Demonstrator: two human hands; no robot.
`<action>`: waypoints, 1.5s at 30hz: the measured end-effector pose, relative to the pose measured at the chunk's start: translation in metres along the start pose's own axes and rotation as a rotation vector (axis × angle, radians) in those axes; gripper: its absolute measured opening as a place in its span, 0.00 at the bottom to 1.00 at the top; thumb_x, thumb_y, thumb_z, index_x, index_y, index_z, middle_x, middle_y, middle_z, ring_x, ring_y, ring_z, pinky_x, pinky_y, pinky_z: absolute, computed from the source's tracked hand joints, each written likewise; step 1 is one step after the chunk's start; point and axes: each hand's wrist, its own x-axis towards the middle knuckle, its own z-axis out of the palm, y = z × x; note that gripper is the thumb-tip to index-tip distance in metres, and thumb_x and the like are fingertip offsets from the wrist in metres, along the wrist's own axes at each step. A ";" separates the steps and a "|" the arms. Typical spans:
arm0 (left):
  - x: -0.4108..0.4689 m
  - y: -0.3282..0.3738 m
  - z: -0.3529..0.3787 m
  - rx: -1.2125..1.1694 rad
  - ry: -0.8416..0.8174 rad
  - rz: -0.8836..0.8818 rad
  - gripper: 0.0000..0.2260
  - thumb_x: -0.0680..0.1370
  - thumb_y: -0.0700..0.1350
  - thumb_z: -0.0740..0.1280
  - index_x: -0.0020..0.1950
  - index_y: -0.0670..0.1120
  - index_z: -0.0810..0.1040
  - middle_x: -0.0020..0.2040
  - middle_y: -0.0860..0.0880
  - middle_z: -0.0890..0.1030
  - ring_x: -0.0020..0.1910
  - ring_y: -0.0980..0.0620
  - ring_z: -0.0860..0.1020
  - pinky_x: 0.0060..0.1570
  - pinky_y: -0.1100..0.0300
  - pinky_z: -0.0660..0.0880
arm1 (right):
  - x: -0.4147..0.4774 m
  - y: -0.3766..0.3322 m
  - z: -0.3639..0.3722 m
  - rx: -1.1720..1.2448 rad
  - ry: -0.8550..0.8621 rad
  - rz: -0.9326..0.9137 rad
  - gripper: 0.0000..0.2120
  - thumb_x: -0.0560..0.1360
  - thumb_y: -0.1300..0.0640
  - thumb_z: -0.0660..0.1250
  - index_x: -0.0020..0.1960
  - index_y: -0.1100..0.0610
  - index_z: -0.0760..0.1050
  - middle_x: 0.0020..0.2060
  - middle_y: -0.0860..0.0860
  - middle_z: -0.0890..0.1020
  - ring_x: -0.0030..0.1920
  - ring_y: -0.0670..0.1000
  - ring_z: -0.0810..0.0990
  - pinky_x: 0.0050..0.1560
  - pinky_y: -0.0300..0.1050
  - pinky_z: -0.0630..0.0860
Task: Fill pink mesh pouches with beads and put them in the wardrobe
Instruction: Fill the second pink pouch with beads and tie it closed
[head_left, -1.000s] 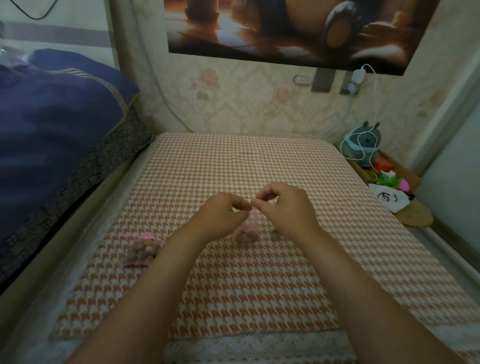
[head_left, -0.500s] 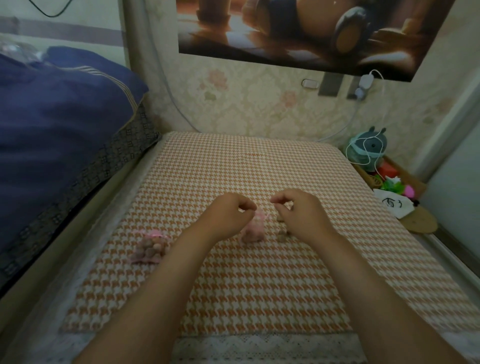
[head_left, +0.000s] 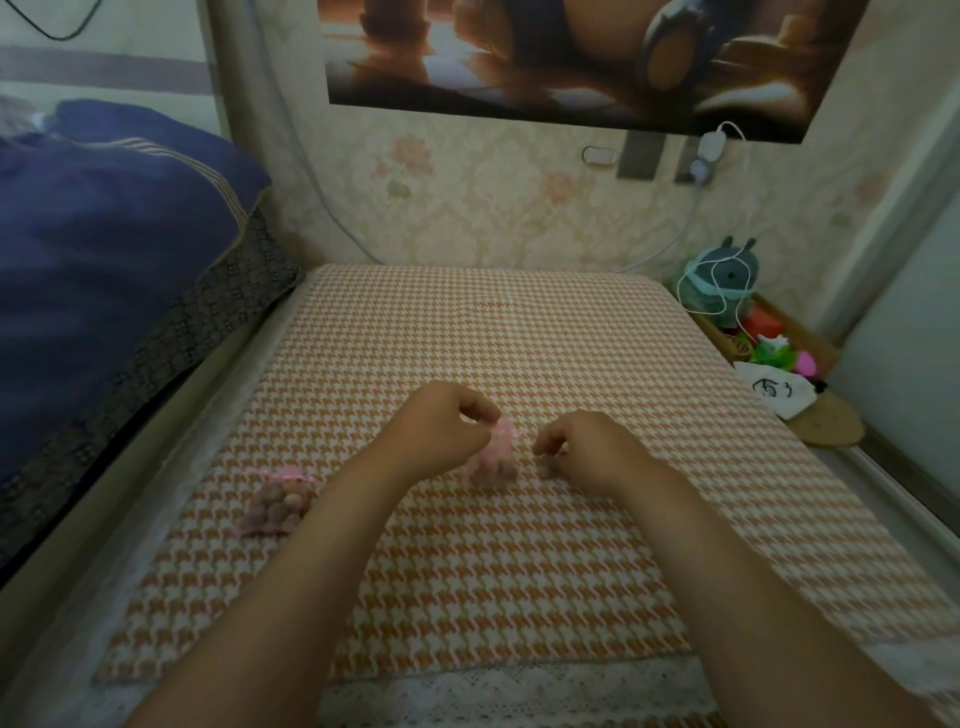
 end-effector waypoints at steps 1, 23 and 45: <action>0.000 0.000 -0.001 -0.001 -0.007 0.011 0.11 0.73 0.41 0.68 0.52 0.52 0.84 0.52 0.56 0.83 0.39 0.62 0.79 0.44 0.62 0.78 | 0.000 0.000 0.000 0.000 0.007 0.000 0.07 0.74 0.54 0.72 0.51 0.43 0.83 0.51 0.43 0.84 0.50 0.46 0.82 0.53 0.45 0.79; -0.002 -0.011 0.001 -0.008 -0.063 0.067 0.09 0.76 0.43 0.65 0.53 0.51 0.83 0.47 0.55 0.83 0.42 0.59 0.79 0.45 0.60 0.77 | -0.019 -0.057 -0.016 0.292 0.279 -0.279 0.05 0.73 0.48 0.74 0.48 0.46 0.81 0.45 0.40 0.83 0.37 0.31 0.75 0.39 0.32 0.67; -0.009 0.023 0.015 -0.070 0.003 0.061 0.08 0.80 0.48 0.62 0.55 0.56 0.80 0.44 0.54 0.83 0.38 0.52 0.82 0.33 0.58 0.78 | -0.054 -0.047 -0.054 0.083 0.122 -0.007 0.11 0.72 0.53 0.64 0.38 0.53 0.84 0.30 0.50 0.83 0.28 0.50 0.77 0.30 0.45 0.72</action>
